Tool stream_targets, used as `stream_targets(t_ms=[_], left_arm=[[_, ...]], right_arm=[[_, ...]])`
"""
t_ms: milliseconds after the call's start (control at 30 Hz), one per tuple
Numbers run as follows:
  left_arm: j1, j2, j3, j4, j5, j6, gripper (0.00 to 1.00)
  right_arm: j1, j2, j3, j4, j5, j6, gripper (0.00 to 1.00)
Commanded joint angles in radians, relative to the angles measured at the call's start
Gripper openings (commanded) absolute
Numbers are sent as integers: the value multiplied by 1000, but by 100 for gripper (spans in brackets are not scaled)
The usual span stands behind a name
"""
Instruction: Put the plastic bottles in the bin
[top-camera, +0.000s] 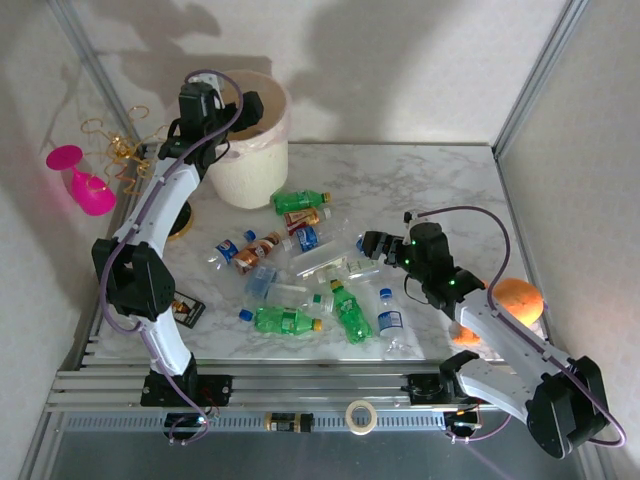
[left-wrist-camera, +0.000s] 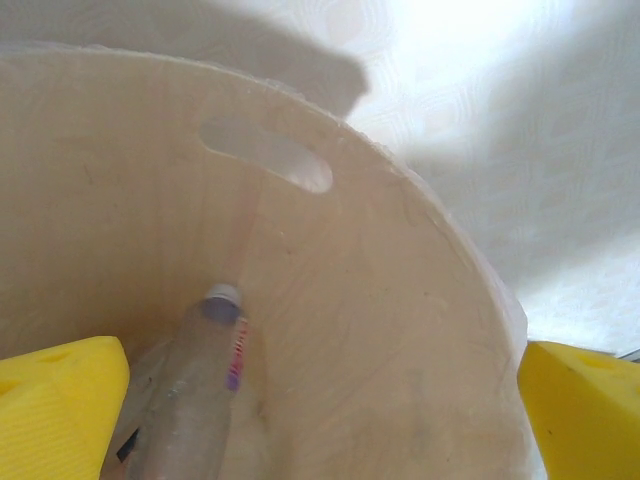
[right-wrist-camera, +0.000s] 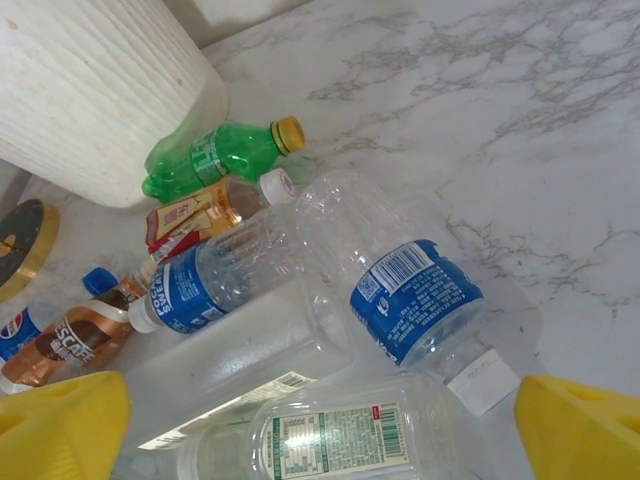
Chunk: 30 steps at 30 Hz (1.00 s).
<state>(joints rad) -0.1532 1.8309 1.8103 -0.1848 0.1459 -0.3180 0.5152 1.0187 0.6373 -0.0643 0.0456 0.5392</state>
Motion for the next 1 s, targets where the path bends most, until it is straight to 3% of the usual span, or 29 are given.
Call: stream_targets(t_ms=[0,233,467,800,967], left_arm=[[-3,-76,11,29,22,4,100],[-73,-200,-69,64,-93,47,100],[-127,-460,-447,357,-47,-62,100],[-252,-681,-908,648,-6,-265,100],[-367,-717,-1027,615,-95,-246,100]], right_arm=[[8,20,10,10,13,5,99],[8,50,53,-66,-6,-38,99],[10,44,90,-262,-16,-3,99],[61,73,68,-524,-63,50,99],[86,134,65,-586,-96,105,88]])
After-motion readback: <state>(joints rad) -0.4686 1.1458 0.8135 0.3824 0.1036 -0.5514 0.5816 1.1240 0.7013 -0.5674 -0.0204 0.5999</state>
